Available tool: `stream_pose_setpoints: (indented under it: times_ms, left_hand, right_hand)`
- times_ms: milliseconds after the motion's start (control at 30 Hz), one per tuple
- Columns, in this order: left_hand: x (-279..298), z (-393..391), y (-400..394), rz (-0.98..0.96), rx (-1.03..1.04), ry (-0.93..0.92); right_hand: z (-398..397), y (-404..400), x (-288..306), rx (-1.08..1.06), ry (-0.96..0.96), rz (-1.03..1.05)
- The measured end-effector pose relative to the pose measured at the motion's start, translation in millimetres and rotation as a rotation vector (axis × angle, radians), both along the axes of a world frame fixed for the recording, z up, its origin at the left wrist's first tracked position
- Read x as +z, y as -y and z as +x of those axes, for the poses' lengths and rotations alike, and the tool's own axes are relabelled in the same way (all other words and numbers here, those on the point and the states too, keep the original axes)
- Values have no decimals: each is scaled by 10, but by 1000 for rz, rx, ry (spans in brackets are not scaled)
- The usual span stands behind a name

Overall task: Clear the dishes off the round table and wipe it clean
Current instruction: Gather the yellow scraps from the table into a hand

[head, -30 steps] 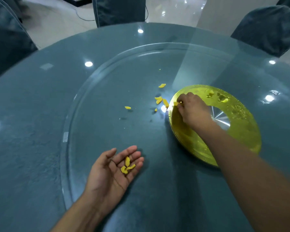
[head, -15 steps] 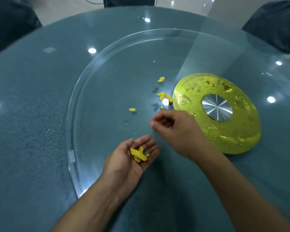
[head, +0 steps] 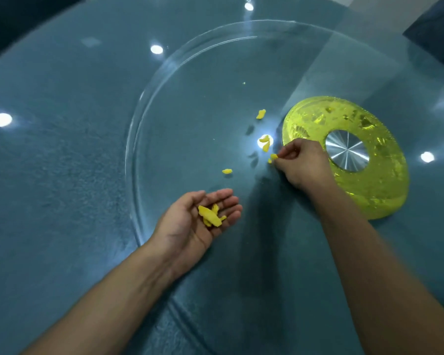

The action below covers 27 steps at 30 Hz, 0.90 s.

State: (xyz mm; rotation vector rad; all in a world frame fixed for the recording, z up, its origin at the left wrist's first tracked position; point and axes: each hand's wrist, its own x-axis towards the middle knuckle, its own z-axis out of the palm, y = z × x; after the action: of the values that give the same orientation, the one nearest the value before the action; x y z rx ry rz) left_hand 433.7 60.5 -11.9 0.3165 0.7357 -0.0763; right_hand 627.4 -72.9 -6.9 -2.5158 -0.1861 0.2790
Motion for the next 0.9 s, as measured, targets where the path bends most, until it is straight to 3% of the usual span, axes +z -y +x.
stream_pose_setpoints:
  times_ms: [100, 167, 233, 367, 433, 533, 700, 900]
  left_hand:
    - [7, -49, 8, 14, -16, -23]
    - [8, -63, 38, 13, -16, -56]
    - [22, -77, 74, 7, 2, -71]
    - [53, -159, 100, 36, -12, -67]
    - [43, -218, 82, 39, -22, -50]
    - [23, -277, 17, 35, -18, -26]
    - [9, -314, -46, 15, -12, -19]
    - [-13, -367, 22, -41, -48, -38]
  right_hand:
    - [-484, -24, 234, 143, -216, 395]
    - [-777, -90, 350, 336, -398, 479]
    - [-891, -121, 353, 421, -448, 394]
    - [-492, -109, 203, 86, 0, 39]
    - [-302, -117, 124, -24, 107, -88]
    - [-155, -234, 25, -17, 62, -256]
    - [-126, -349, 18, -123, -156, -225]
    - [-461, -164, 28, -15, -140, -281]
